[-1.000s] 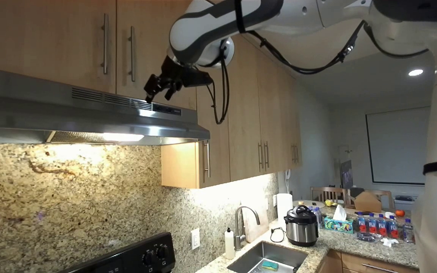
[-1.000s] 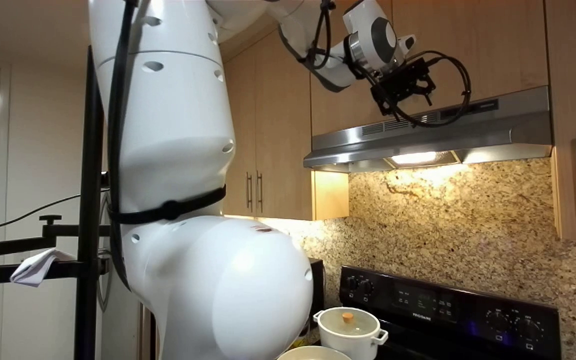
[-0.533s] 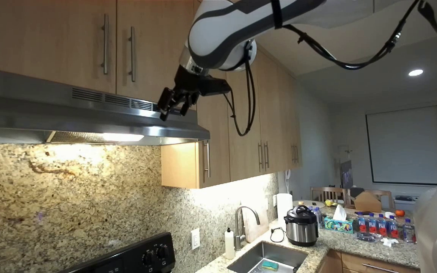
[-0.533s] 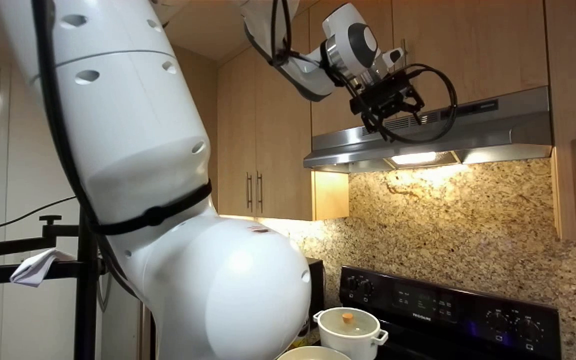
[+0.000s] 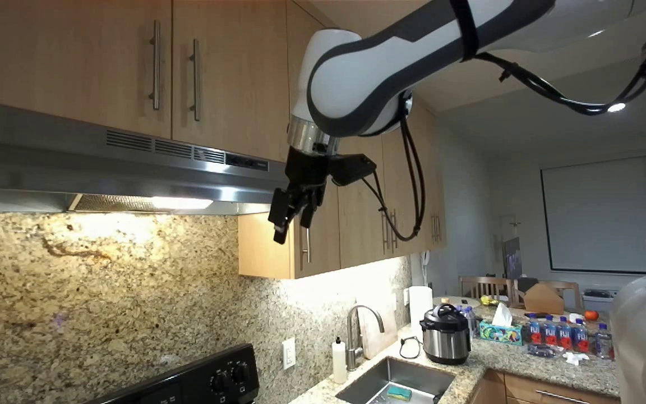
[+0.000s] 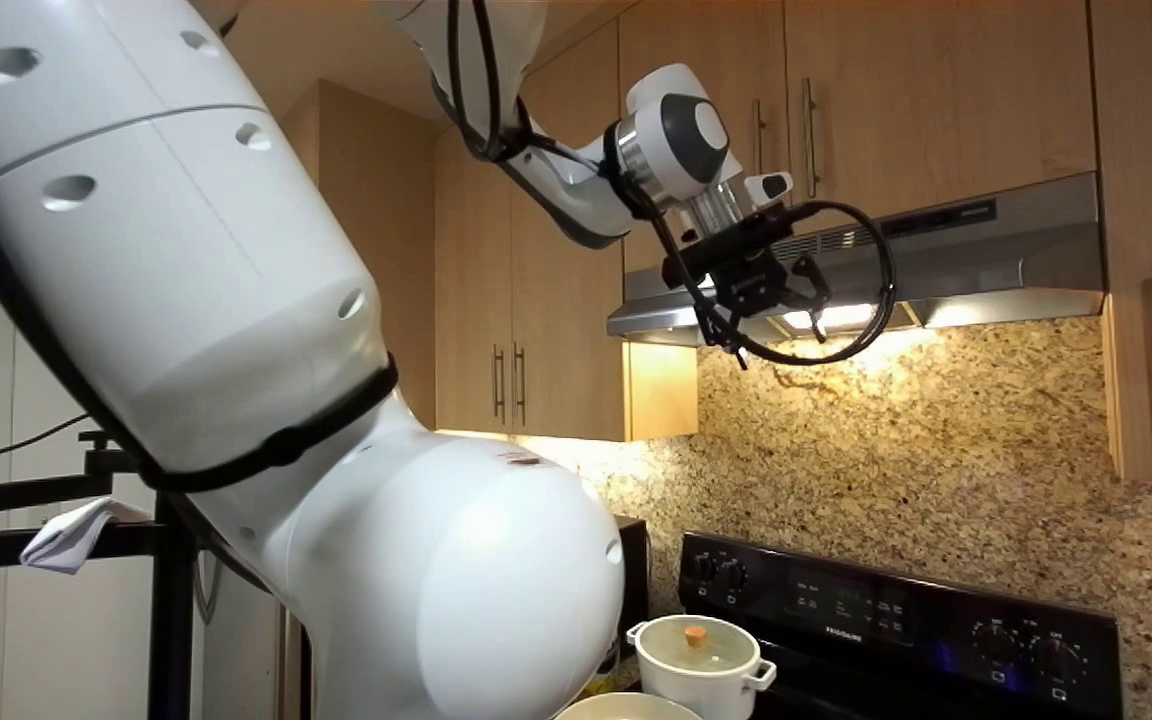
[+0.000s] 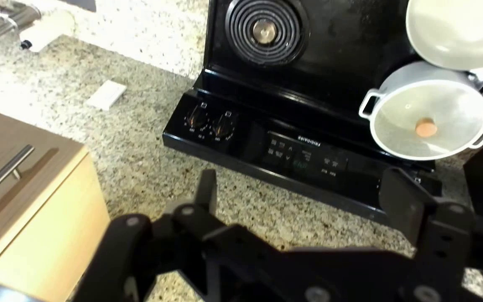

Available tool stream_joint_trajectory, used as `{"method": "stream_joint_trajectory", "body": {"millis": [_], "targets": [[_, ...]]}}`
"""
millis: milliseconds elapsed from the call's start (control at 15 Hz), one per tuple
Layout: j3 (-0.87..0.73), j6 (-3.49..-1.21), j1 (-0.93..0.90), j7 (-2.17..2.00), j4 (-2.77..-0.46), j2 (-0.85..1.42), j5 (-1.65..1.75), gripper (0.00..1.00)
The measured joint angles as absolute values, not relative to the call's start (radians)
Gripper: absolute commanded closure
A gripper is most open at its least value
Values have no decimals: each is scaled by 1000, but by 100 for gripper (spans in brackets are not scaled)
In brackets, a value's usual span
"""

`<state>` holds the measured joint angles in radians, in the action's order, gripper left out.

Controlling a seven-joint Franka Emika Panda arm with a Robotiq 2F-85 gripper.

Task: Turn on the light under the top cabinet.

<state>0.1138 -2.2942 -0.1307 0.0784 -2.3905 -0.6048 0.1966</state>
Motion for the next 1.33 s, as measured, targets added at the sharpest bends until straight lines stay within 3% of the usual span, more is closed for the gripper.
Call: {"method": "stream_joint_trajectory", "body": {"millis": [1333], "targets": [[54, -2278, -230, 79, -2749, -747, -125, 0]]}}
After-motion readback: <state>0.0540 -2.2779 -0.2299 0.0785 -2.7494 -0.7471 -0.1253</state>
